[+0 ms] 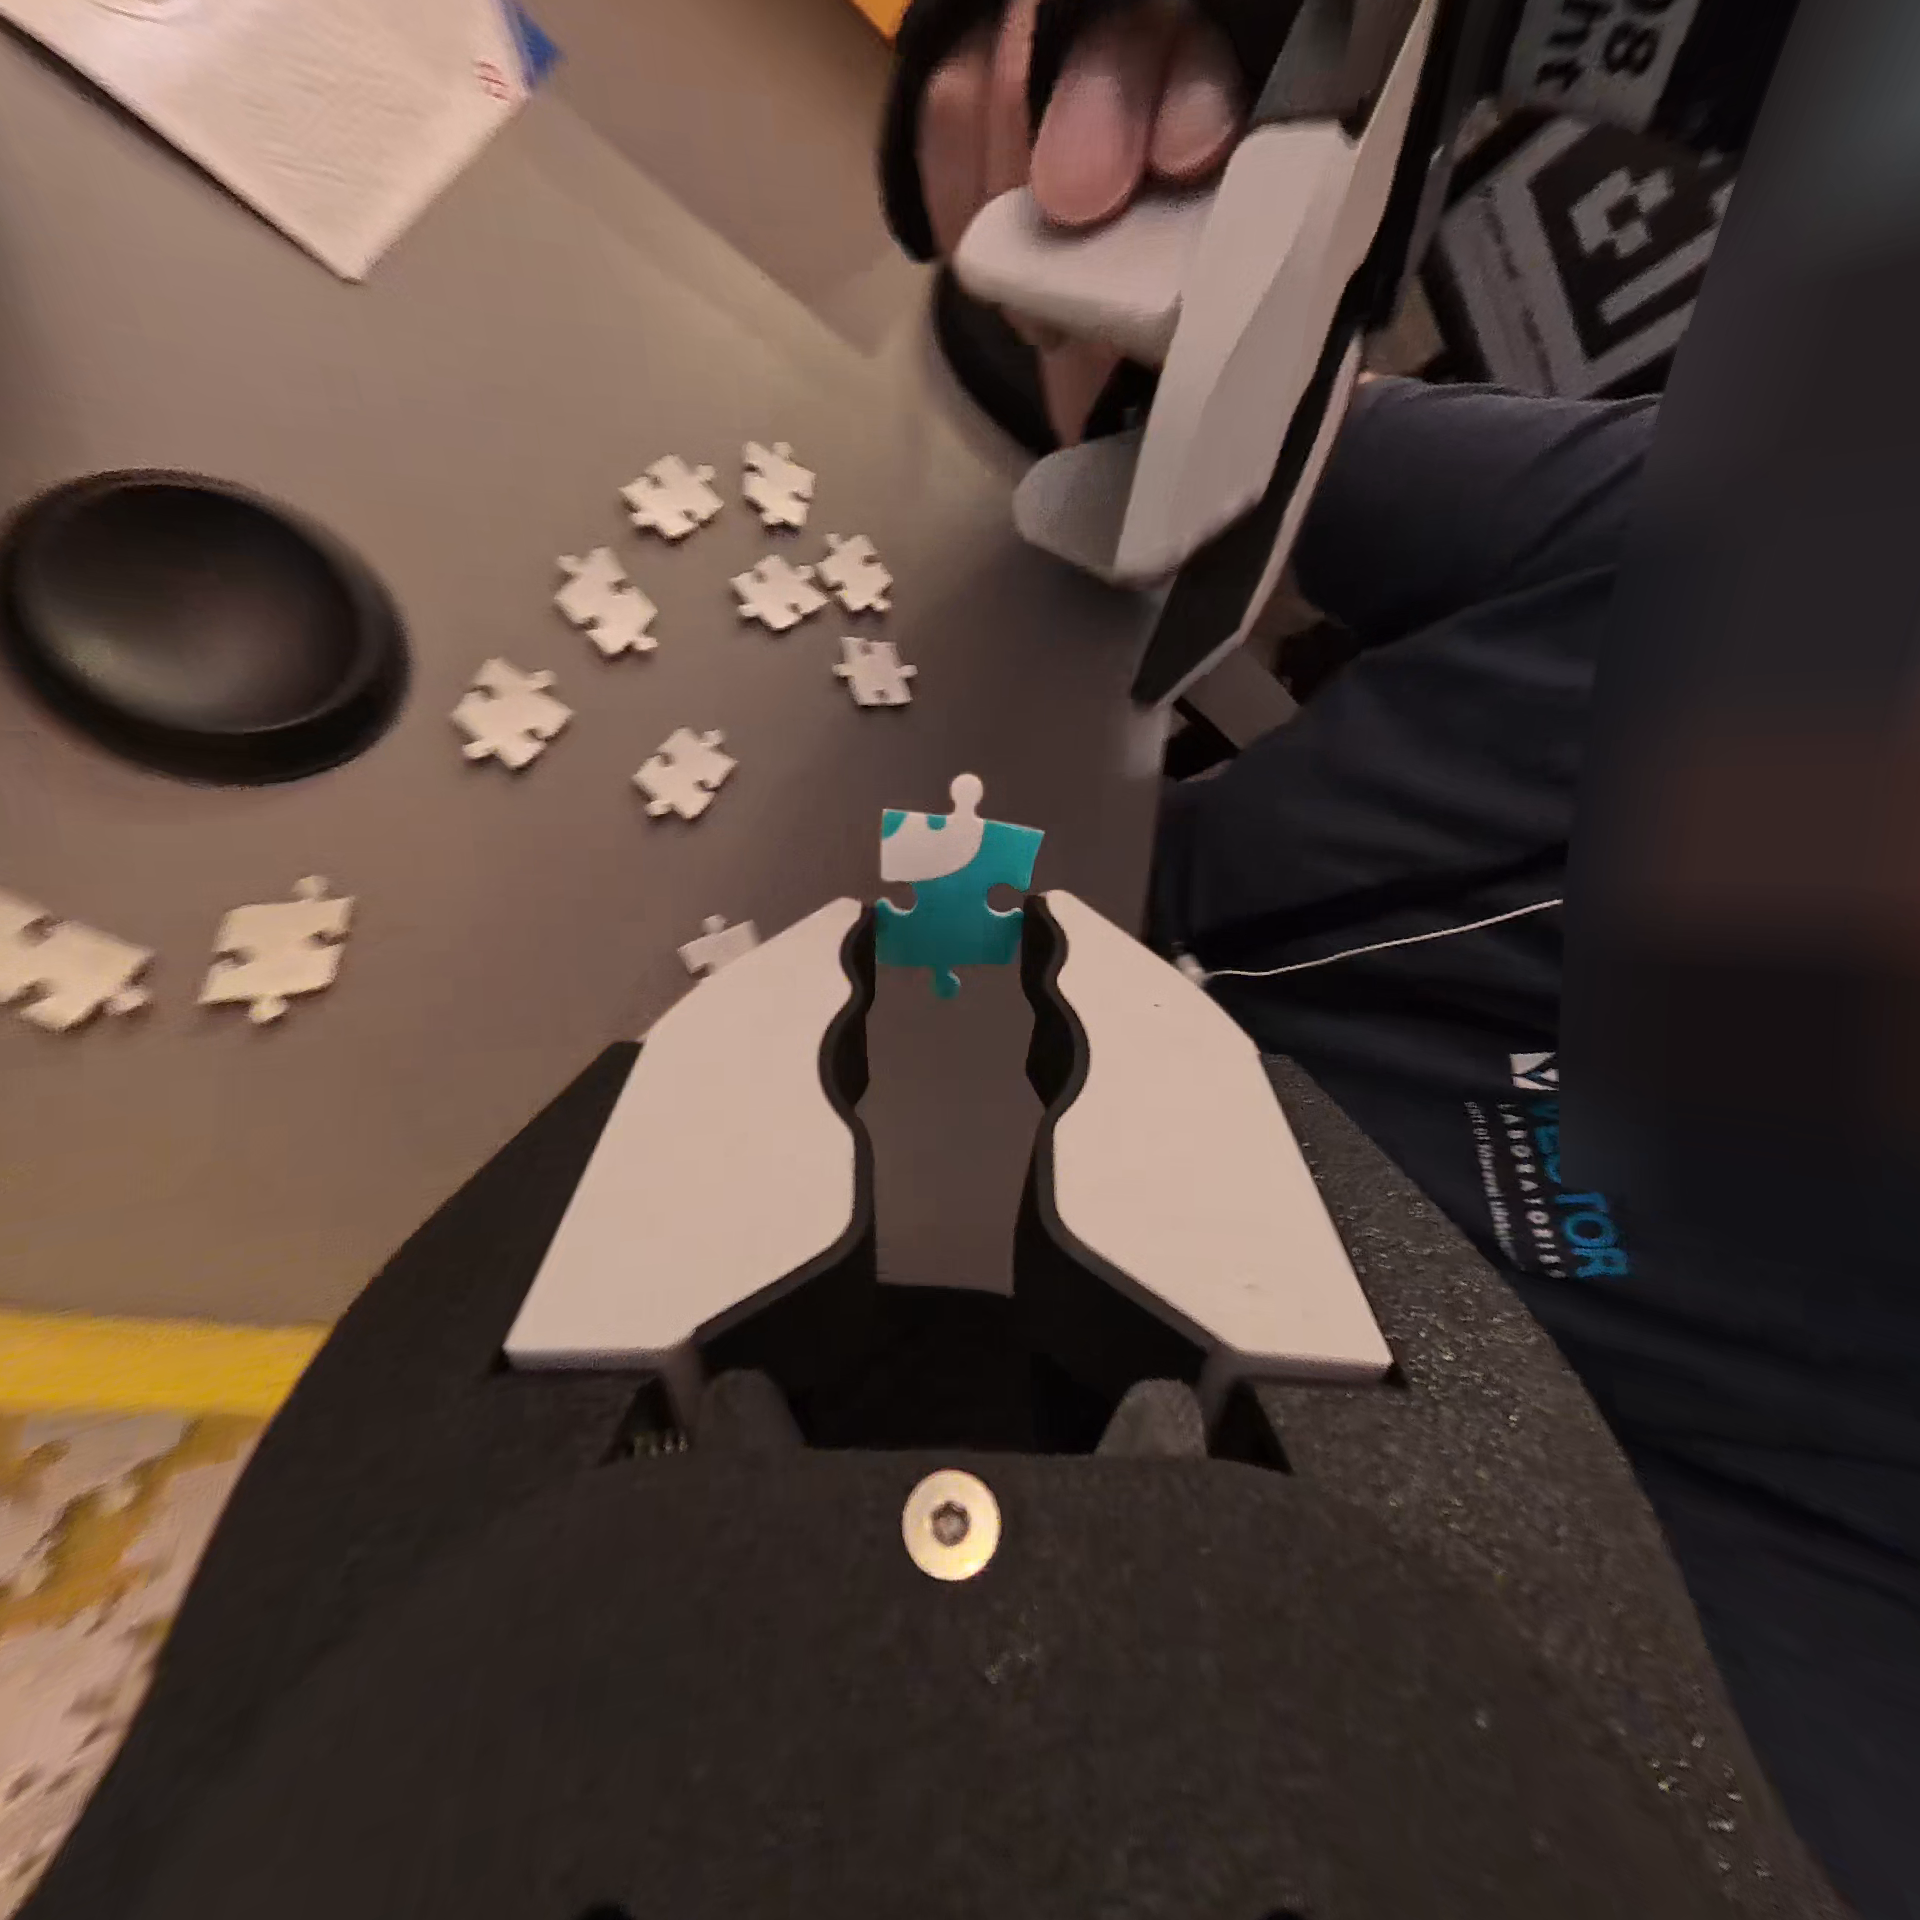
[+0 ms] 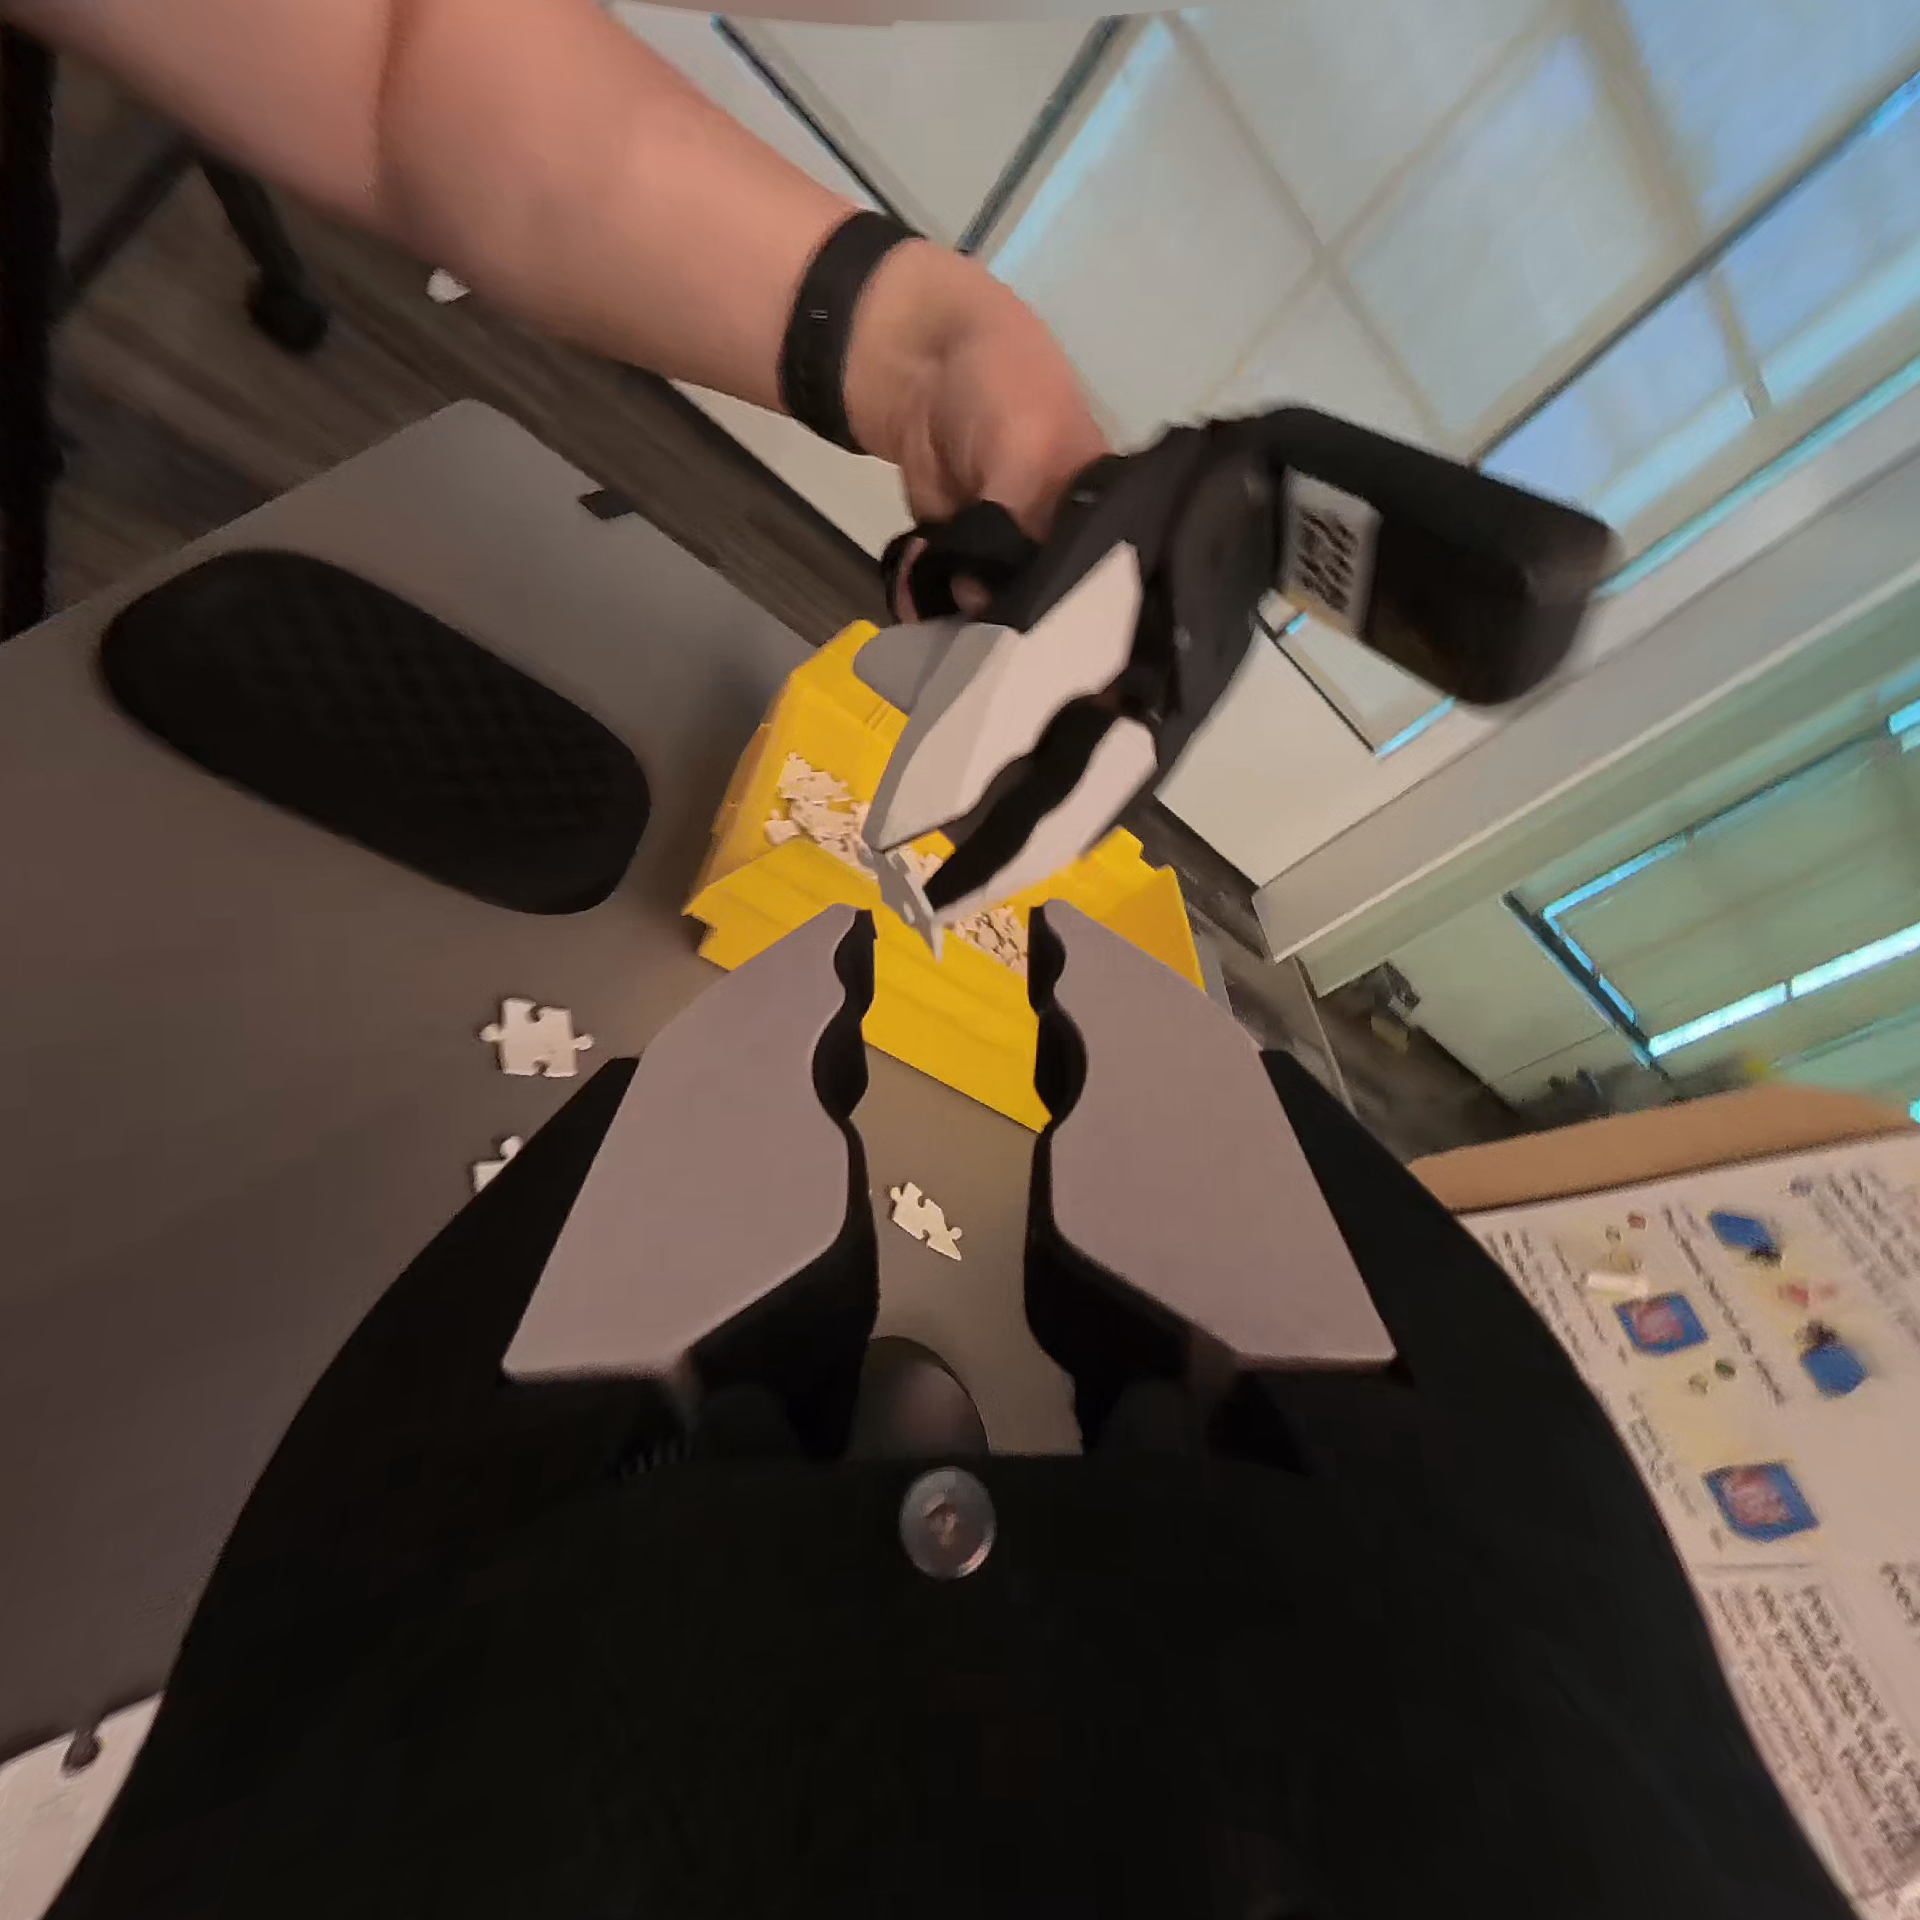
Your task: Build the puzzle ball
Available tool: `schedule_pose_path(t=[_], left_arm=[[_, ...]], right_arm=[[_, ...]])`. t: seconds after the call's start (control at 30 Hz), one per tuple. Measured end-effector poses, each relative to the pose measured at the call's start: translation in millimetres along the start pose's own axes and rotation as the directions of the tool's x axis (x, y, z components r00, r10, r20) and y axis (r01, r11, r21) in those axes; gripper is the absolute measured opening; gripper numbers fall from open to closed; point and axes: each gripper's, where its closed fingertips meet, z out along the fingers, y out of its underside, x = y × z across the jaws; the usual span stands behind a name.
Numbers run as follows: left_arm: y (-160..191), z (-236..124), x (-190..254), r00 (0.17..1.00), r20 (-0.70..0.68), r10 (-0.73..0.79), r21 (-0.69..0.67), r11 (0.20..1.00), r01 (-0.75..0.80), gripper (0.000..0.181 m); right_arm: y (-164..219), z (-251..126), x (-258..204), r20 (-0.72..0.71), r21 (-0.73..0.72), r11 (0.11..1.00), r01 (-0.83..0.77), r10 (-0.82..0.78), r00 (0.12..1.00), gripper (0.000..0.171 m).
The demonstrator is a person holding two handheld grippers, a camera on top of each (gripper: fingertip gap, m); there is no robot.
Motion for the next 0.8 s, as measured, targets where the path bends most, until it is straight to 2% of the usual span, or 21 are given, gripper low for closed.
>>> schedule_pose_path(t=[0.1, 0.23, 0.27, 0.33, 0.37, 0.4, 0.47, 0.57, 0.67, 0.8], left_arm=[[-6, 18, 16, 0.998, -0.059, 0.001, -0.046, 0.999, -0.003, 0.027], [-16, 30, 24, 0.996, -0.086, 0.005, -0.057, 0.998, -0.01, 0.027], [-19, 31, 25, 0.996, -0.094, 0.004, -0.056, 0.998, -0.009, 0.027], [-25, 30, 23, 0.996, -0.085, 0.001, -0.032, 0.999, -0.004, 0.027], [-31, 26, 24, 0.996, -0.093, -0.004, 0.004, 1.0, 0.005, 0.019], [-38, 21, 23, 0.995, -0.095, -0.017, 0.047, 0.999, 0.022, 0.021], [-48, 6, 14, 0.999, -0.035, -0.016, 0.138, 0.99, 0.021, 0.029], [-52, -14, 4, 0.991, 0.114, 0.065, 0.242, 0.966, -0.091, 0.031], [-51, -14, 7, 0.977, 0.179, 0.114, 0.286, 0.944, -0.162, 0.031], [-48, 4, 3, 0.951, 0.279, 0.134, 0.25, 0.946, -0.206, 0.027]], right_arm=[[2, -2, -11, 0.042, -0.022, 1.0, 0.016, -0.015, 0.999, 0.026], [8, -2, -20, 0.123, -0.035, 0.997, -0.067, 0.071, 0.99, 0.023], [7, -3, -20, 0.136, -0.015, 0.996, -0.087, 0.089, 0.987, 0.01], [11, -6, -18, 0.168, -0.021, 0.985, -0.172, 0.173, 0.971, 0.006], [13, -8, -15, 0.175, -0.018, 0.973, -0.231, 0.231, 0.957, 0.003], [12, -11, -11, 0.187, 0.006, 0.952, -0.305, 0.298, 0.936, 0.003], [12, -14, -1, 0.222, 0.044, 0.864, -0.501, 0.481, 0.848, 0.003], [20, -16, 12, 0.297, 0.033, 0.662, -0.748, 0.708, 0.64, 0.003], [25, -17, 19, 0.331, 0.024, 0.54, -0.842, 0.79, 0.516, 0.003], [28, -14, 19, 0.327, -0.006, 0.477, -0.879, 0.832, 0.449, 0.003]])
